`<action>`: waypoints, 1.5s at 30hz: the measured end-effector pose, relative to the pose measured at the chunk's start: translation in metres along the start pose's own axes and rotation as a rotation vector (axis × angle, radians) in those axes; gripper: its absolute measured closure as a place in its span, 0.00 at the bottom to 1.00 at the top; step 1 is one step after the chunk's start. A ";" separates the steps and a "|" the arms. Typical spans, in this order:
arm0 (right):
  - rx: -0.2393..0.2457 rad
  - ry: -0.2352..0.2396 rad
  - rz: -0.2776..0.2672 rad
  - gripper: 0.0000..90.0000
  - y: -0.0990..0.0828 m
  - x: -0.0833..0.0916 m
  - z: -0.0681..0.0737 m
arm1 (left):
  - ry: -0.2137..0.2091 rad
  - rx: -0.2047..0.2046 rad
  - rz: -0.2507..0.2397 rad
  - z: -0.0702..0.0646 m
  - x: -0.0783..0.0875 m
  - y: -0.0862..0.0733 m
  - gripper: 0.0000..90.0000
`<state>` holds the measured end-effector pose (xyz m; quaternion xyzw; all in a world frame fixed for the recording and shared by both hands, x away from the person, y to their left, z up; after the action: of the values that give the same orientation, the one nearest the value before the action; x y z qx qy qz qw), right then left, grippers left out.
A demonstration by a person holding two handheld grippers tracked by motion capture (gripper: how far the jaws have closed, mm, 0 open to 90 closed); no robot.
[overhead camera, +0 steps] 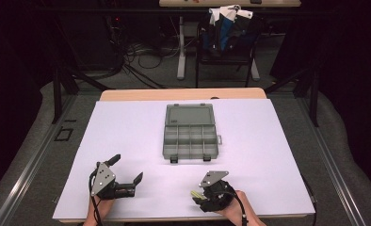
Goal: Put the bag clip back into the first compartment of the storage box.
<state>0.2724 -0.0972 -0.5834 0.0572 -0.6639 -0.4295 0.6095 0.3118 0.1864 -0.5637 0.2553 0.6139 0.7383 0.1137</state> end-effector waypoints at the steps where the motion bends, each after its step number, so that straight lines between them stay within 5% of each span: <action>1: 0.001 0.003 0.002 0.57 -0.001 -0.002 0.001 | 0.000 -0.003 -0.002 0.000 0.000 0.000 0.00; 15: -0.025 0.012 0.024 0.76 -0.005 -0.007 0.001 | -0.004 0.001 0.003 0.000 0.000 0.000 0.00; 45: -0.043 0.015 0.025 0.89 -0.009 -0.009 -0.005 | -0.016 -0.005 0.005 -0.001 -0.001 0.000 0.00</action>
<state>0.2749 -0.0999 -0.5964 0.0388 -0.6507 -0.4355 0.6208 0.3118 0.1848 -0.5637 0.2626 0.6104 0.7380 0.1174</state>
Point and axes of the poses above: each handheld gripper's, and its own axes: x roughly backward along the jaws, y roughly out of its top, z roughly to its left, the point moved 6 cm from there along -x, roughly forward along the jaws, and after that the axes turned 7 degrees about y, right-handed, at the moved point
